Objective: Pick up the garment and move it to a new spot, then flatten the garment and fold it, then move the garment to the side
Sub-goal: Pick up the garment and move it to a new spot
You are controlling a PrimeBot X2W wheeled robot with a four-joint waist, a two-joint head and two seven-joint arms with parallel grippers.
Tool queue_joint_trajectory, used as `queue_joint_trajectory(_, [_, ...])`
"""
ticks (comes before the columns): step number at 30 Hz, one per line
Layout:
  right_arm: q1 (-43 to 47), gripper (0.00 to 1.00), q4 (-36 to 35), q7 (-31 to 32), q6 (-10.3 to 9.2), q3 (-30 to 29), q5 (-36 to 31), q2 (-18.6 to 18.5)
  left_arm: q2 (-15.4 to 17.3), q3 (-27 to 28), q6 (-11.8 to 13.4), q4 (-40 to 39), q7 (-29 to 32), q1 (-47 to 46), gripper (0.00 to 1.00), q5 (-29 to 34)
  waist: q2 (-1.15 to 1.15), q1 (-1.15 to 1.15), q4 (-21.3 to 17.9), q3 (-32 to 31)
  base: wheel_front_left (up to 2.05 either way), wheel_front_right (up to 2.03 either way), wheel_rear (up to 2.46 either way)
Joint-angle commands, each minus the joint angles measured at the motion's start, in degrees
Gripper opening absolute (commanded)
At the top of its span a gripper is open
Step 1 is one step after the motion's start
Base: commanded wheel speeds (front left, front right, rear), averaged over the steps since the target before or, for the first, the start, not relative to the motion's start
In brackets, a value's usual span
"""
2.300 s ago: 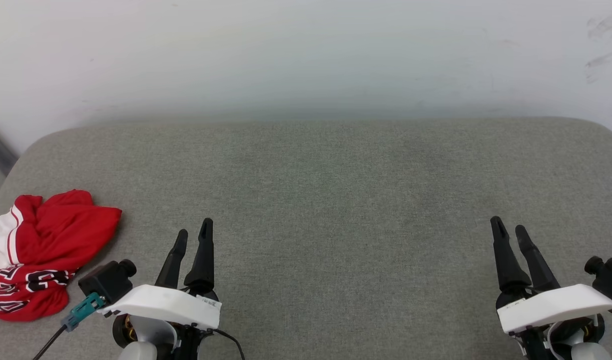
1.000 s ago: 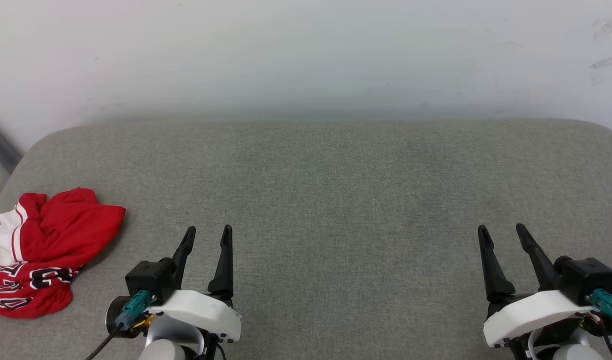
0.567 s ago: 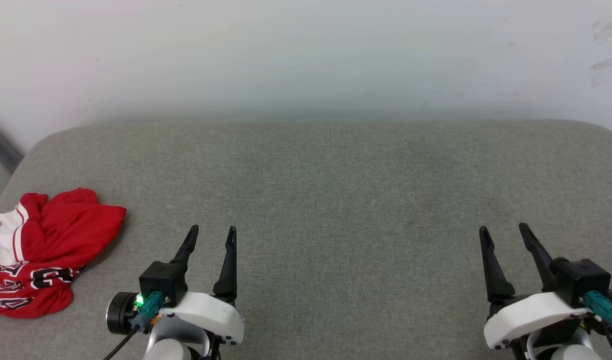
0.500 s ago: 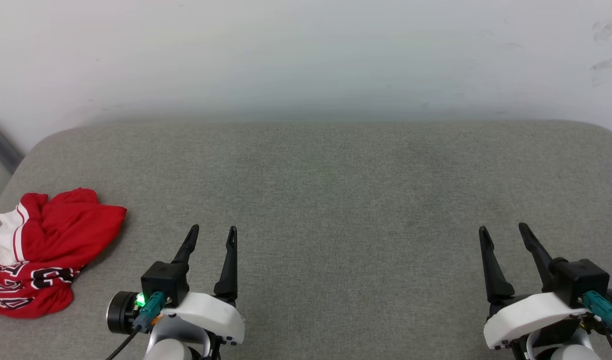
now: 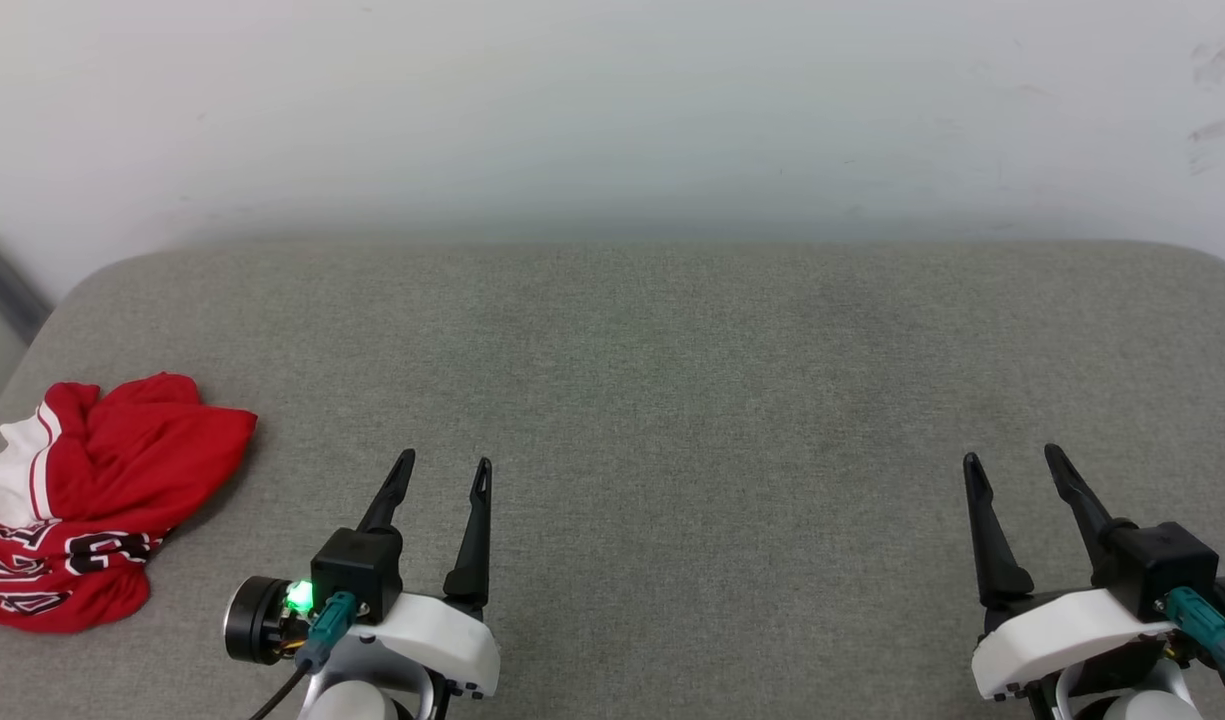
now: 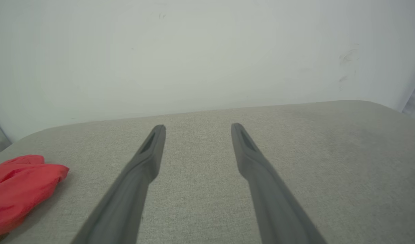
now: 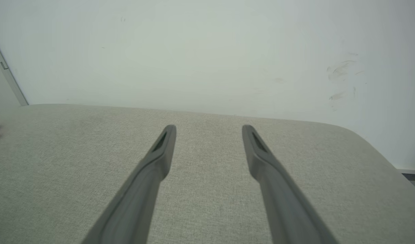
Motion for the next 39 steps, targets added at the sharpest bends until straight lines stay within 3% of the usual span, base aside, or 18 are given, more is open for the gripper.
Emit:
queue_joint_trajectory(1, [0.2, 1.00, 0.0, -0.4, -0.04, -0.1, -0.6, 0.2, 0.1, -0.1, 0.3, 0.1, -0.4, -0.8, 1.00, 0.9, 0.00, 0.00, 0.0, 0.0, 0.00, 0.00, 0.00])
queue_joint_trajectory(11, [0.3, 1.00, 0.7, -0.9, -0.04, -0.6, 0.5, 0.2, -0.4, 0.5, 0.4, 0.3, -0.7, -0.6, 1.00, -0.9, 0.00, 0.00, 0.4, 0.0, 0.00, 0.00, 0.00])
queue_joint_trajectory(17, [0.2, 1.00, 0.8, -1.0, -0.04, -0.2, 0.8, 0.2, -0.5, 1.2, 1.2, 0.1, -0.7, -0.8, 1.00, -1.8, 0.00, 0.00, 2.6, 0.2, 0.00, 0.00, 0.00])
queue_joint_trajectory(33, [-1.4, 1.00, -0.6, -1.2, -0.04, 3.1, 0.8, 0.2, 0.4, 2.8, 1.5, 0.5, -0.6, -2.5, 1.00, -0.6, 0.00, 0.00, 18.6, 2.1, 0.00, 0.00, 0.00])
queue_joint_trajectory(39, [-2.1, 1.00, -1.3, -1.3, -0.04, 4.1, 0.4, 0.2, 0.5, 3.6, 1.6, 0.5, -0.6, -3.1, 1.00, -0.8, 0.00, 0.00, 22.5, 2.6, 0.00, 0.00, 0.00])
